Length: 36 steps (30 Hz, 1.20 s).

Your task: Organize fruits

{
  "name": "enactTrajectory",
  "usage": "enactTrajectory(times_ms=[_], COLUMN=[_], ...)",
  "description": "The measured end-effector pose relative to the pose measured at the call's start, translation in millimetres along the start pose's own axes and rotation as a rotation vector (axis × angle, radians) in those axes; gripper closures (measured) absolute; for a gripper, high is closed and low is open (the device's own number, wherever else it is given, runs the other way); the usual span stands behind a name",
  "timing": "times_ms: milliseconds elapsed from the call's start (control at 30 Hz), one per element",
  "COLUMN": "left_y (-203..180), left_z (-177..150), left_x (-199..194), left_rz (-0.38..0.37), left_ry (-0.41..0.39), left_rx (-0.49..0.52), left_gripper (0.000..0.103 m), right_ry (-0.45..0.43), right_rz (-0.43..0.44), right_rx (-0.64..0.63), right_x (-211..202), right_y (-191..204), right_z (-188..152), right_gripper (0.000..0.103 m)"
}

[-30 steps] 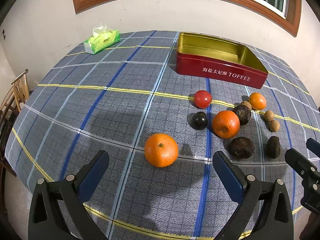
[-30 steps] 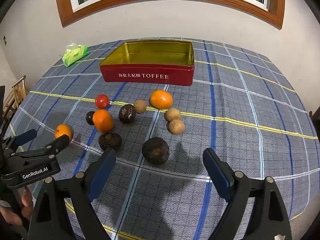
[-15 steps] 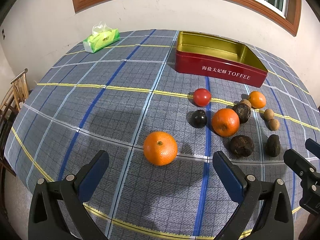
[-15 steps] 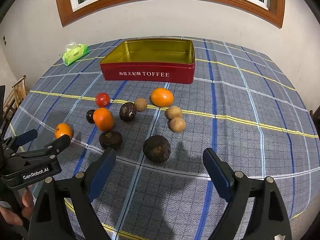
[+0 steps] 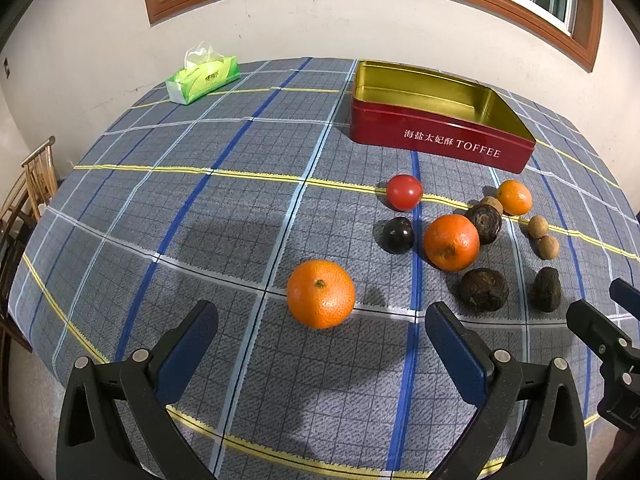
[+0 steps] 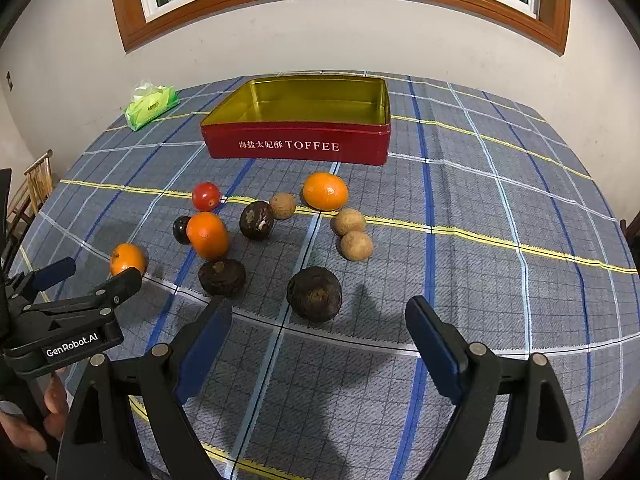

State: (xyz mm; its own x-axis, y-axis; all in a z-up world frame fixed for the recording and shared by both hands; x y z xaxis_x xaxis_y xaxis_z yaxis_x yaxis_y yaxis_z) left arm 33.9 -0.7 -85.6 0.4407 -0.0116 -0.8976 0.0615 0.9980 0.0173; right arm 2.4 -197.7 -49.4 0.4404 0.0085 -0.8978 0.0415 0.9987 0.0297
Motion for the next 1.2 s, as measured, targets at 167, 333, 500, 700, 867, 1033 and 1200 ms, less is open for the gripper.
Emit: enactTrajectory(times_ms=[167,333,500,700,867,1033,1200], left_y=[0.3,0.5,2.1,7.0,7.9,8.9,12.7], left_z=[-0.7,-0.9,-3.0,-4.1,-4.5,-3.9,-4.9], left_x=[-0.1,0.4,1.3,5.7,8.0,9.6,10.3], left_rz=[0.001,0.0,0.0,-0.006,-0.005,-0.004,-0.006], left_ry=[0.0,0.001,0.002,0.018,0.027,0.032,0.034], left_rx=[0.001,0.0,-0.001,-0.009,-0.013,-0.013,-0.019], left_gripper=[0.001,0.001,0.001,0.001,0.001,0.001,0.001], right_ry=[0.005,0.007,0.01,0.021,0.028,0.037,0.051], right_rz=[0.002,0.001,0.0,0.002,0.004,0.005,0.006], right_rx=[0.002,0.003,0.002,0.004,0.008,0.013,0.014], right_x=[0.3,0.6,1.2,4.0,6.1,9.1,14.1], right_y=[0.7,0.3,-0.5,-1.1,-2.6,-4.2,-5.0], right_z=[-0.7,-0.8,-1.8,-3.0,-3.9,-5.6,-9.0], right_gripper=[0.018,0.018,0.018,0.018,0.018,0.019,0.022])
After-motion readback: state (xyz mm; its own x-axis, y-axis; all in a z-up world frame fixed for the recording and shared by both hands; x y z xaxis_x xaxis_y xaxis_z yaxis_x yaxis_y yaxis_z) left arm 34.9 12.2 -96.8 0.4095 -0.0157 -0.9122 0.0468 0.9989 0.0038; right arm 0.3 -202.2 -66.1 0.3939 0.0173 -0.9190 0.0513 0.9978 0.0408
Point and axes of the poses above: each gripper's, at about its wrist camera, not at the fingertips, and x roughly the way its jaws point, y to its left, z to its top, the point moved 8 cm from there along x, roughly the way its jaws point, and after that the axes turned 9 degrees about y, right-handed, at the moved point
